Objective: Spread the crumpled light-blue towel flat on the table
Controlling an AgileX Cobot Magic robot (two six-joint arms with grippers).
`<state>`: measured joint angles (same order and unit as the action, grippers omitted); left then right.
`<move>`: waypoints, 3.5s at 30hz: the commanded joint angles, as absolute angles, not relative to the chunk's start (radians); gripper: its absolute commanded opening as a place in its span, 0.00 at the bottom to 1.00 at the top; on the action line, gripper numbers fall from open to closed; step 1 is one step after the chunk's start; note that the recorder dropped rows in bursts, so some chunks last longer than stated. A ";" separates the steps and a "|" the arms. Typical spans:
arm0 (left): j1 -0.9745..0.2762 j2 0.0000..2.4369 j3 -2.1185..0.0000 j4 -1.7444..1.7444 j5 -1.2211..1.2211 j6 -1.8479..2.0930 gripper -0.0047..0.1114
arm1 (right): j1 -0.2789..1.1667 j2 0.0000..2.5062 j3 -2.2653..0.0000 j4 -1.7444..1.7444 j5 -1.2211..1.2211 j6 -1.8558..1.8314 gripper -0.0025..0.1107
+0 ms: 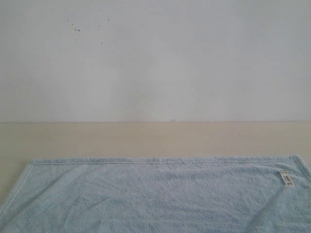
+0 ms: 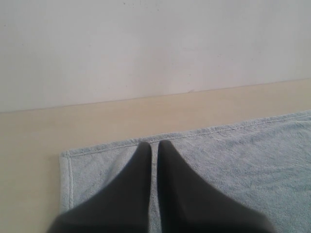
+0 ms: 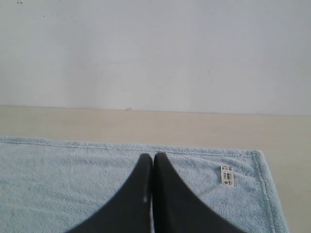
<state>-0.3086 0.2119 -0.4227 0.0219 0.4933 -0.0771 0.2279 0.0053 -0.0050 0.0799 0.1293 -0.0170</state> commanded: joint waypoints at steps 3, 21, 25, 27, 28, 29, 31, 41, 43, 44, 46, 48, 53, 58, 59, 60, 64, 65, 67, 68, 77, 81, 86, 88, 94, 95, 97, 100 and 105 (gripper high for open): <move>-0.312 0.206 -0.418 0.018 0.494 -0.073 0.08 | 0.229 0.000 0.000 0.072 0.118 -0.011 0.02; -0.312 0.206 -0.418 0.018 0.494 -0.073 0.08 | 0.229 0.000 0.000 0.072 0.118 -0.006 0.02; -0.312 0.206 -0.418 0.018 0.494 -0.073 0.08 | 0.229 0.000 0.000 0.072 0.118 -0.006 0.02; -0.312 0.206 -0.418 0.018 0.494 -0.073 0.08 | 0.229 0.000 0.000 0.072 0.118 -0.006 0.02; -0.312 0.206 -0.416 0.018 0.494 -0.073 0.08 | 0.229 0.000 0.000 0.072 0.118 -0.006 0.02; -0.312 0.206 -0.409 0.018 0.488 -0.073 0.08 | 0.229 0.000 0.000 0.072 0.118 -0.006 0.02; -0.312 0.204 -0.387 0.018 0.464 -0.073 0.08 | 0.229 0.000 0.000 0.072 0.118 -0.006 0.02; -0.312 0.000 -0.156 0.018 0.389 -0.073 0.08 | 0.229 0.000 0.000 0.072 0.118 -0.006 0.02; -0.312 0.000 -0.116 0.018 0.380 -0.073 0.08 | 0.229 0.000 0.000 0.072 0.118 -0.006 0.02; -0.312 0.000 -0.089 0.018 0.371 -0.073 0.08 | 0.229 0.000 0.000 0.072 0.118 -0.006 0.02; -0.312 0.000 -0.043 0.015 0.321 -0.073 0.08 | 0.229 0.000 0.000 0.072 0.118 -0.006 0.02; -0.312 0.000 0.000 0.015 0.230 -0.073 0.08 | 0.229 0.000 0.000 0.072 0.118 -0.006 0.02; -0.312 0.000 0.000 0.015 0.156 -0.033 0.08 | 0.229 0.000 0.000 0.072 0.118 -0.006 0.02; -0.312 0.000 0.000 0.015 0.156 -0.032 0.08 | 0.229 0.000 0.000 0.072 0.118 -0.006 0.02; -0.312 0.000 0.000 0.015 0.156 -0.032 0.08 | 0.229 0.000 0.000 0.072 0.118 -0.006 0.02; -0.312 0.000 0.000 0.015 0.156 -0.032 0.08 | 0.229 0.000 0.000 0.072 0.118 -0.006 0.02; -0.312 0.000 0.000 0.015 0.156 -0.032 0.08 | 0.229 0.000 0.000 0.072 0.118 -0.006 0.02; -0.312 0.000 0.000 0.015 0.156 -0.032 0.08 | 0.229 0.000 0.000 0.072 0.118 -0.006 0.02; -0.312 0.000 0.000 0.015 0.156 -0.032 0.08 | 0.229 0.000 0.000 0.072 0.128 -0.007 0.02; -0.312 0.000 0.000 0.015 0.156 -0.032 0.08 | 0.229 0.000 0.000 0.072 0.133 -0.007 0.02; -0.312 0.000 0.000 0.018 0.156 -0.033 0.08 | 0.229 0.000 0.000 0.072 0.140 -0.007 0.02; -0.312 0.000 0.000 0.018 0.156 -0.033 0.08 | 0.229 0.000 0.000 0.072 0.140 -0.007 0.02; -0.312 0.000 0.000 0.018 0.156 -0.033 0.08 | 0.229 0.000 0.000 0.072 0.140 -0.007 0.02; -0.312 0.000 0.000 0.018 0.156 -0.033 0.08 | 0.229 0.000 0.000 0.072 0.140 -0.007 0.02; -0.312 0.000 0.000 0.018 0.156 -0.033 0.08 | 0.229 0.000 0.000 0.072 0.140 -0.007 0.02; -0.312 0.000 0.000 0.018 0.156 -0.033 0.08 | 0.229 0.000 0.000 0.072 0.140 -0.007 0.02; -0.312 0.000 0.000 0.018 0.156 -0.033 0.08 | 0.229 0.000 0.000 0.072 0.140 -0.007 0.02; -0.312 0.000 0.000 0.018 0.156 -0.033 0.08 | 0.229 0.000 0.000 0.072 0.140 -0.007 0.02; -0.312 0.000 0.000 0.018 0.156 -0.033 0.08 | 0.229 0.000 0.000 0.072 0.140 -0.007 0.02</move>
